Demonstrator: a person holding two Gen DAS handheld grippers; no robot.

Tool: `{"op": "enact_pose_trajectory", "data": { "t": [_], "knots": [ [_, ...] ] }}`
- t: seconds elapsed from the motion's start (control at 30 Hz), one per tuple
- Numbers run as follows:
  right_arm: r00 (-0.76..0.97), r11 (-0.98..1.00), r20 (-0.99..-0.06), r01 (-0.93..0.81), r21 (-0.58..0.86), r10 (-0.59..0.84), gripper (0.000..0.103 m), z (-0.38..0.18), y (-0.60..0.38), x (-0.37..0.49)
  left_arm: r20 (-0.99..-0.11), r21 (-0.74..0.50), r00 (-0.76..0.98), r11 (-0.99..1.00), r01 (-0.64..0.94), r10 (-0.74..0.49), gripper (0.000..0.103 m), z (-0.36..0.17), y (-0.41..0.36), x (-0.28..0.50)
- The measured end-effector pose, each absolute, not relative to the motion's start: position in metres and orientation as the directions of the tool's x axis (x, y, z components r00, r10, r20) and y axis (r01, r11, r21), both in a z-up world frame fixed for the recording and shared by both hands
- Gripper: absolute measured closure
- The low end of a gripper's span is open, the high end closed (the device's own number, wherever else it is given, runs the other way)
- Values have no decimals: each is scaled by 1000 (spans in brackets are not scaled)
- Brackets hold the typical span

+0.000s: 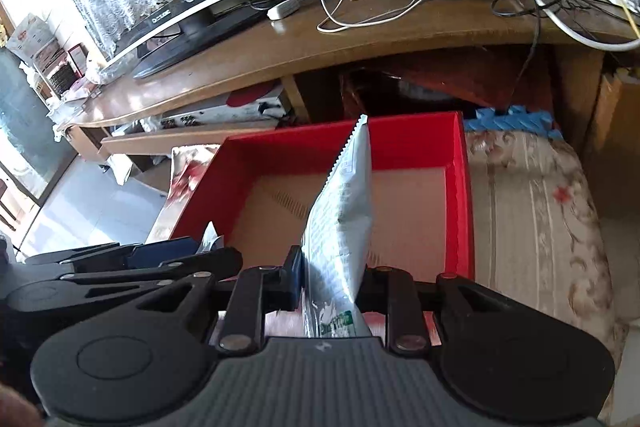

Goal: Organize snacks
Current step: 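Lower the white snack bag into the red box and open the left gripper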

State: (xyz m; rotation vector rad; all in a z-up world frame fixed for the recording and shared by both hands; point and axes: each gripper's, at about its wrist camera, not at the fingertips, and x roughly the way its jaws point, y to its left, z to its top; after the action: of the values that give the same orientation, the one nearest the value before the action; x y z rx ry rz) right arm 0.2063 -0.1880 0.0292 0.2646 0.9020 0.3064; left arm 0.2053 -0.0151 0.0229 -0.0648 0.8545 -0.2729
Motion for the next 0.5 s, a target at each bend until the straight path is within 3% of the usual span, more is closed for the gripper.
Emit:
{"op": "enact_pose_trajectory", "data": {
  "t": [0.5],
  "knots": [
    [525, 930, -771, -138, 341, 361, 79, -25, -177, 273, -775, -61, 611, 982, 178, -159, 44, -11, -26, 248]
  ]
}}
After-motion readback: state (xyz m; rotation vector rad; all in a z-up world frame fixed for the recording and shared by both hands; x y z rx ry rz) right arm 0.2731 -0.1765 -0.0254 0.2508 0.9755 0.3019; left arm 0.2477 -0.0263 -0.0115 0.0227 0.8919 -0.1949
